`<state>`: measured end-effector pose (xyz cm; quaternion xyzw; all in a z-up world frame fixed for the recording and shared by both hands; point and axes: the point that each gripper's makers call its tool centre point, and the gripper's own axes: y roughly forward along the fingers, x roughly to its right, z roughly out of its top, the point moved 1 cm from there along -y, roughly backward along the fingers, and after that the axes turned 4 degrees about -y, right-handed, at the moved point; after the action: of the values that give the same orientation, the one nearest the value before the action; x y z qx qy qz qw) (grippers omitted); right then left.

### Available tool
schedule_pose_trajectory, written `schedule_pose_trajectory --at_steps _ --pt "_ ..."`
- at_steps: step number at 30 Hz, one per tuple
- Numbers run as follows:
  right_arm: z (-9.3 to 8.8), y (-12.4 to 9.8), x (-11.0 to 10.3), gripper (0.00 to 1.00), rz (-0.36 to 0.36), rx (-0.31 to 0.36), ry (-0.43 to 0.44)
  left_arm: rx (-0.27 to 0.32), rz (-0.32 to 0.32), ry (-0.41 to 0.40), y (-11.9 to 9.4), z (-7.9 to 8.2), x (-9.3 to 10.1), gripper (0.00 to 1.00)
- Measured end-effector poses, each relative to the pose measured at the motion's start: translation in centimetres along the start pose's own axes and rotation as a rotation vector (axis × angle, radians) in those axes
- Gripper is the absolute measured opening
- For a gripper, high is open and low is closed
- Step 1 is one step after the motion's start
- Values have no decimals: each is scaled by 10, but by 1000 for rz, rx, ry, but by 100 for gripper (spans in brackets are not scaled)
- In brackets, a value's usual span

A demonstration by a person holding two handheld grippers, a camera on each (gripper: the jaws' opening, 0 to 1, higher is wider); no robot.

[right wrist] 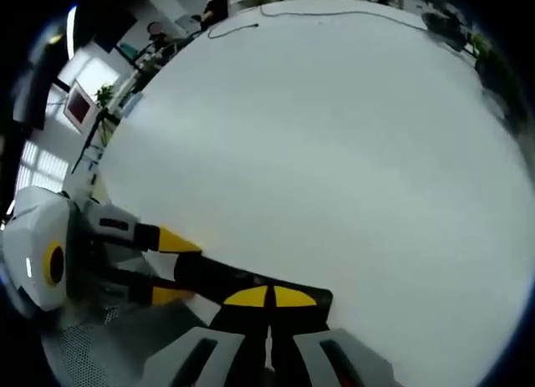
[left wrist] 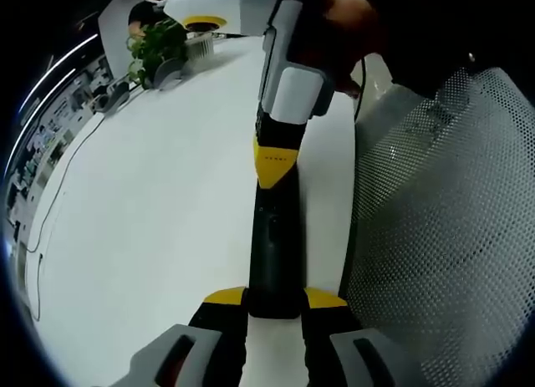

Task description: Press the specified remote control buttons in sequence, fully releasing each button before pressing the next.

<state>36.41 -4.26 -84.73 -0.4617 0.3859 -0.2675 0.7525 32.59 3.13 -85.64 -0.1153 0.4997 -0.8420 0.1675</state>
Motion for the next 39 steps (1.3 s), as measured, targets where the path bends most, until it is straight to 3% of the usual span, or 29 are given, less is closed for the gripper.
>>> schedule_pose_trajectory --at_steps 6,11,24,30,39 --pt "1 -5 0 0 18 -3 41 5 1 -1 0 0 0 24" --pt "0 -8 -8 0 89 -16 120 8 3 -7 0 0 0 24" --pt "-9 0 -10 0 56 -69 52 11 4 -12 0 0 0 25" --pt "-9 0 -10 0 51 -67 48 12 4 -12 -1 0 0 25" --pt "-9 1 -10 0 19 -76 -33 8 3 -7 0 0 0 25"
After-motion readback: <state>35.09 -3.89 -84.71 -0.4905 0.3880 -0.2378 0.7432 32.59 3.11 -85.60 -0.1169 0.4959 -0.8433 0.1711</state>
